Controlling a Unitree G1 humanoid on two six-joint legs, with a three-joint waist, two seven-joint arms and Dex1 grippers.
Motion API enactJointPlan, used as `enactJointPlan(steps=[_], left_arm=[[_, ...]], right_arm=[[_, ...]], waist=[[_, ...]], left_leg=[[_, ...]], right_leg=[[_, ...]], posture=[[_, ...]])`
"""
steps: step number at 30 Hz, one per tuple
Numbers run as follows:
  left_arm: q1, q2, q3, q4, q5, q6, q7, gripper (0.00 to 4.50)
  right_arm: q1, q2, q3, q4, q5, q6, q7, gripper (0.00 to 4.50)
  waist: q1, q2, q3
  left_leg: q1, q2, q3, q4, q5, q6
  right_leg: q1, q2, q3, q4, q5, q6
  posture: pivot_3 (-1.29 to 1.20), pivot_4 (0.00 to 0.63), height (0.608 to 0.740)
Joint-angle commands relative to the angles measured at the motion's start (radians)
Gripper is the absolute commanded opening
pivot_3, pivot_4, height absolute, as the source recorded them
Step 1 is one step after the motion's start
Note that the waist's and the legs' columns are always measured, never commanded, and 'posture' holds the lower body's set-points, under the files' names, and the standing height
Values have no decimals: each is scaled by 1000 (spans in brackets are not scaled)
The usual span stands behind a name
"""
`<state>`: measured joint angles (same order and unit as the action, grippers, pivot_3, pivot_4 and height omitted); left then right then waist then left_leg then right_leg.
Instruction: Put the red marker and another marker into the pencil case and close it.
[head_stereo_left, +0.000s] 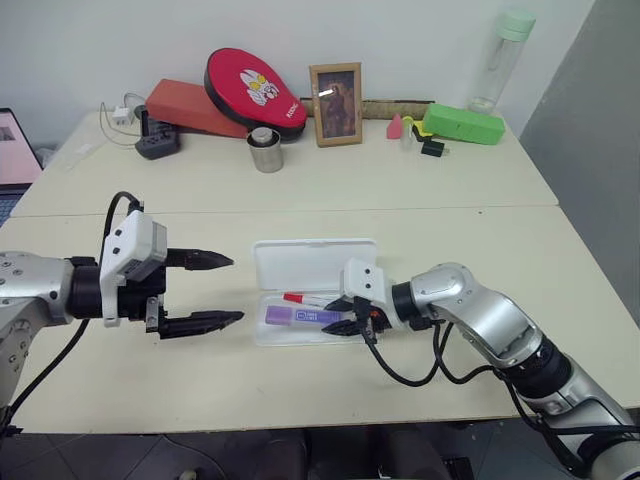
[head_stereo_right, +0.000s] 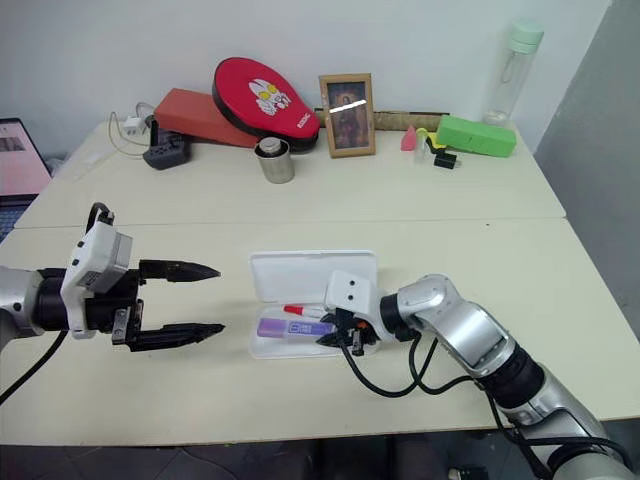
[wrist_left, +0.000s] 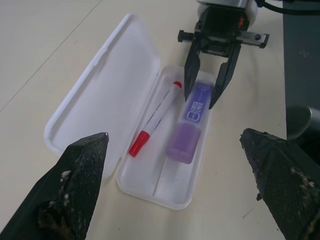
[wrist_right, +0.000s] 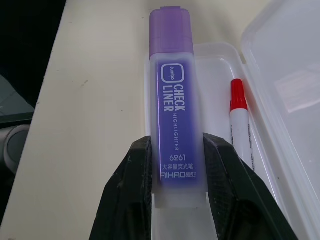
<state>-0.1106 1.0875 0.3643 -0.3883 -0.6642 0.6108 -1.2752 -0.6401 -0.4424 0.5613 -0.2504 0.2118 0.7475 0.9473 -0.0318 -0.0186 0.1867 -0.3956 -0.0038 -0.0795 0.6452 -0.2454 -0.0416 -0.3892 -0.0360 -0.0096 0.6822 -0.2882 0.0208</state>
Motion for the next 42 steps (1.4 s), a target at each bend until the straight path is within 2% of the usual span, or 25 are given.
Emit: enactJointPlan(steps=[1,7,19,20,26,27,29,30,34,39,42], left_arm=[[-4,12,19,-47,-33,18,13,4500],[-3,9,22,-67,-48,34,33,4500],[4,9,14,-70,-40,31,55,4500],[2,7,11,-73,-42,32,58,4500],[-14,2,-13,-67,-39,25,70,4500],[-15,2,-17,-64,-36,21,70,4500],[-21,2,-25,-58,-34,17,70,4500],[-23,3,-28,-57,-32,14,70,4500],[-32,2,-37,-55,-34,13,70,4500],[-45,-5,-55,-65,-46,18,67,4500],[-71,-33,-121,-101,-53,21,78,4500]], right_arm=[[-36,48,30,23,-27,-31,-8,1068],[-43,63,62,94,-73,-85,11,1068],[-36,71,67,99,-88,-96,55,1068],[-37,72,67,101,-91,-96,54,1418],[-43,78,45,97,-90,-95,54,2610],[-45,83,35,97,-88,-96,52,3025],[-54,90,16,97,-79,-94,53,3278],[-57,91,7,91,-71,-88,57,3596],[-55,80,-17,54,-39,-69,77,4404],[-13,12,-86,-53,36,-28,106,4469],[57,-76,-212,-159,109,34,102,4469]], waist=[[-2,0,0],[0,0,0],[0,0,0],[0,0,0],[0,0,0],[0,0,0],[-1,0,0],[0,0,0],[0,0,0],[0,0,0],[5,0,0]], left_leg=[[0,0,0,0,0,0],[0,0,0,0,0,0],[0,0,0,0,0,0],[0,0,0,0,0,0],[0,0,0,0,0,0],[0,0,0,0,0,0],[0,0,0,0,0,0],[0,0,0,0,0,0],[0,0,0,0,0,0],[0,0,0,0,0,0],[-1,-1,-1,0,0,0]], right_leg=[[0,0,0,0,0,0],[0,0,0,0,0,0],[0,0,0,0,0,0],[0,0,0,0,0,0],[0,0,0,0,0,0],[0,0,0,0,0,0],[0,0,0,0,0,0],[0,0,0,0,0,0],[0,0,0,0,0,0],[0,0,0,0,0,0],[0,-1,0,-1,0,0]], posture=[[0,150,740],[0,150,740],[0,150,740],[0,150,740],[0,150,740],[0,150,740],[0,150,740],[0,150,740],[0,150,740],[0,150,740],[0,150,740]])
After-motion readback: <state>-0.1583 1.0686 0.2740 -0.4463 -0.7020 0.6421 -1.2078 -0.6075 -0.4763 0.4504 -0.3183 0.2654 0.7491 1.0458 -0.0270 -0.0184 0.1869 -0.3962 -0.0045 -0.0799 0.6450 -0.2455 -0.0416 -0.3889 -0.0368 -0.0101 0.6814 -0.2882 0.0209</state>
